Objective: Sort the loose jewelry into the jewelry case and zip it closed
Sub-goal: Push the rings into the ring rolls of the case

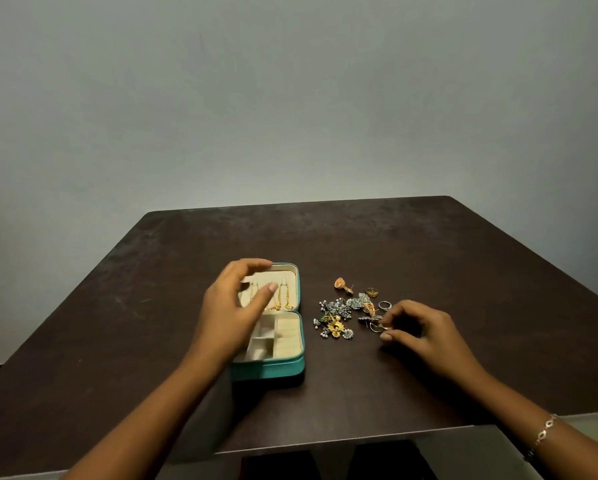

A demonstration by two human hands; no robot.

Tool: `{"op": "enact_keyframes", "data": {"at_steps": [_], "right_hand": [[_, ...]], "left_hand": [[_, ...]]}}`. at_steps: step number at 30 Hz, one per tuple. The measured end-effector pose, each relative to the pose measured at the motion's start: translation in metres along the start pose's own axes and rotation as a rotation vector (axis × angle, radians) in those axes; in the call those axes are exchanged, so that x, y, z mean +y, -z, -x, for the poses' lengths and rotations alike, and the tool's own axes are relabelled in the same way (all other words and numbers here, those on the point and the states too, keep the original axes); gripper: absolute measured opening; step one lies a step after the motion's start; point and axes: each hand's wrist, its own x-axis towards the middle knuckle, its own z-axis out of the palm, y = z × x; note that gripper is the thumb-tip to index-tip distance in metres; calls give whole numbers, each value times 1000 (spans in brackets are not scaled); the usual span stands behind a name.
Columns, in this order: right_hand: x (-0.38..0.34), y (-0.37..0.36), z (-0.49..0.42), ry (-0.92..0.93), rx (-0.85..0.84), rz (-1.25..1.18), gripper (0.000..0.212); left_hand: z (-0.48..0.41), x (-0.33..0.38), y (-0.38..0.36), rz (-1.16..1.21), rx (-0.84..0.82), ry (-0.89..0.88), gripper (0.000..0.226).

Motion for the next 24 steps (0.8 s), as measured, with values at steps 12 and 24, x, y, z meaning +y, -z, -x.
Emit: {"op": "enact_keyframes", "data": {"at_steps": [12,24], "right_hand": [[-58,-11,7,135,-204,-447,22],[-69,-14,8,279,-83,-243,29]], "left_hand": [[44,36,-48,157,-355,6,34],[45,37,-45,262,-232,133,27]]}}
